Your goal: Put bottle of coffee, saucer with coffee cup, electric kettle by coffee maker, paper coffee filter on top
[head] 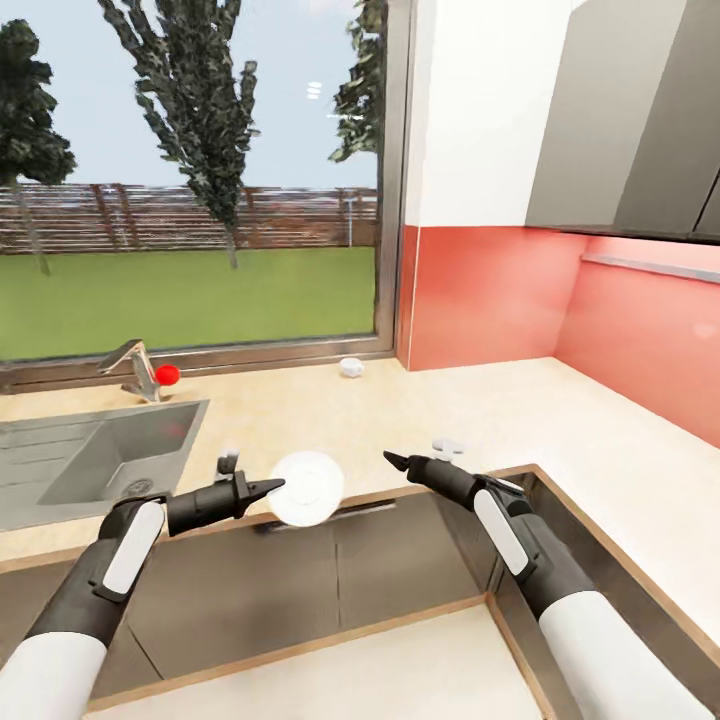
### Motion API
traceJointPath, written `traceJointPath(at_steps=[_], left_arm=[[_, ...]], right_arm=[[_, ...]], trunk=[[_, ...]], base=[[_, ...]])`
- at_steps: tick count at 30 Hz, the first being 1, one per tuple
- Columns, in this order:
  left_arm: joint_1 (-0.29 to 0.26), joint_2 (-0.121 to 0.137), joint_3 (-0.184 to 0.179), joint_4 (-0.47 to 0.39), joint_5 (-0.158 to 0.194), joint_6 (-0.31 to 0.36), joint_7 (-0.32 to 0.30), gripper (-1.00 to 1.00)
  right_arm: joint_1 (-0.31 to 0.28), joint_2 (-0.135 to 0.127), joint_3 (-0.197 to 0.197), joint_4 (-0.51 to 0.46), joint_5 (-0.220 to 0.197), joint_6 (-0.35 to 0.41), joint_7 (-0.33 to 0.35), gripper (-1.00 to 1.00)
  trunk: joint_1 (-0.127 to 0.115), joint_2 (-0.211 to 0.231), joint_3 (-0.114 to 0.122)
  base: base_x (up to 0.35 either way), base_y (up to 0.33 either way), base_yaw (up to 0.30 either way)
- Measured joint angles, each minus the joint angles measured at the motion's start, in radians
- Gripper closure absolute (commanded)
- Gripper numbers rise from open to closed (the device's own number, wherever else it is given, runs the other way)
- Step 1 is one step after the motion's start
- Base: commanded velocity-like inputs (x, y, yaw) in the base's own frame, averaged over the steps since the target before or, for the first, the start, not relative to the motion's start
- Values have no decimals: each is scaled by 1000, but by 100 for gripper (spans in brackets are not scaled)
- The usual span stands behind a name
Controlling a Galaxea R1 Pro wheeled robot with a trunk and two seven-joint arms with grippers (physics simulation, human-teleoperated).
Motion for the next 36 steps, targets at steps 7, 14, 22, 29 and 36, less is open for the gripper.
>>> traceJointPath(at_steps=[7,14,22,29,36], left_arm=[[183,121,22,3,-9,-27,-250,100],[289,153,53,14,-20,-99,-302,100],[375,159,70,18,-44,-192,-304,100],[405,157,82,220,-49,-348,-296,100],[407,155,81,430,-52,-504,-295,100]], right_arm=[[0,10,56,76,1,-11,1,-100],[0,8,74,123,5,-26,-1,-100],[0,9,76,420,94,-77,2,-100],[0,3,75,837,129,-293,-5,-100],[6,-11,75,937,350,-332,-152,-100]], trunk=[[0,0,10],[0,0,21],[0,0,33],[0,0,43],[-1,0,45]], base=[[-314,183,55],[-314,179,1],[-314,178,0],[-102,61,0],[-5,3,0]])
